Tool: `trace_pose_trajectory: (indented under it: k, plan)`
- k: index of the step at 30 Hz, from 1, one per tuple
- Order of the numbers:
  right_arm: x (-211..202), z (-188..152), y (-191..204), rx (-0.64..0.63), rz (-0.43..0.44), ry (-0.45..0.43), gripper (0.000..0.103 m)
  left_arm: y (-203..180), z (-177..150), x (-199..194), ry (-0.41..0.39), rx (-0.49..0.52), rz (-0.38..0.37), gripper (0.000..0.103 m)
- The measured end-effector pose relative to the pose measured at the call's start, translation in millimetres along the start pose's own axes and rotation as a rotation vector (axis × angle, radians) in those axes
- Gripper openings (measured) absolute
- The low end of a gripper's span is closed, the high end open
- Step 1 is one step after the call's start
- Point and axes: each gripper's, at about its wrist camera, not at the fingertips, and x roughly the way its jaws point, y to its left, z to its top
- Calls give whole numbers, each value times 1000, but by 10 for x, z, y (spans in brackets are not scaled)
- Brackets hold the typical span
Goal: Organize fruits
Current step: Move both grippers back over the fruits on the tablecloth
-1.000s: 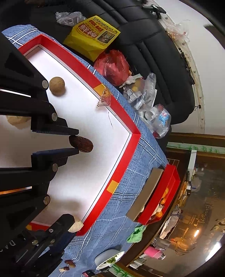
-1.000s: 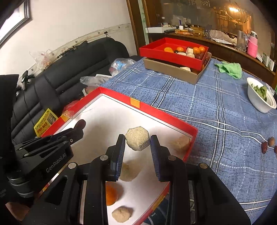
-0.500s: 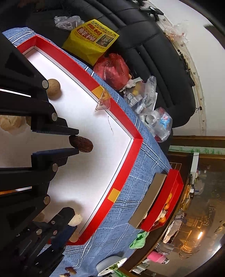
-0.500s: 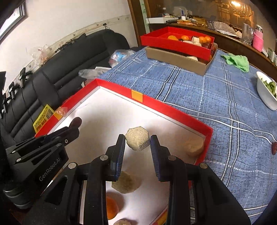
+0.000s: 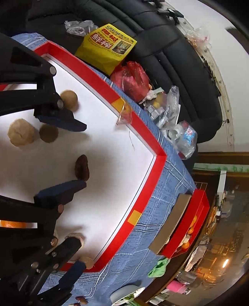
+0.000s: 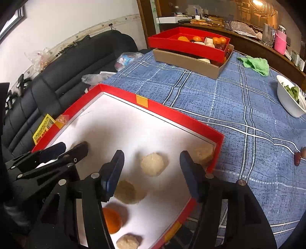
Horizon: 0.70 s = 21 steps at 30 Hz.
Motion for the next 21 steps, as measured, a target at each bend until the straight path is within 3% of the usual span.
trace_pose_trajectory:
  k: [5,7,12,15,21]
  plan:
    - [-224,-42,-22,-1,-7,-31,73,15,-13,-256,-43,-14,0,58]
    - [-370,-74,-60,-2,-4,-54,73,-9,-30,-394,-71,-14,-8,58]
    - [-789,-239,-274,7,-24,-122,75,-244,-177,-879,-221,-5,-80,63]
    - [-1058,-452,-617,46,-64,-162,80,-616,-328,-1081,-283,63,-156,67]
    - [-1373,-886,-1693,240,-216,-195,79,-1524,-596,-1048,-244,254,-234,67]
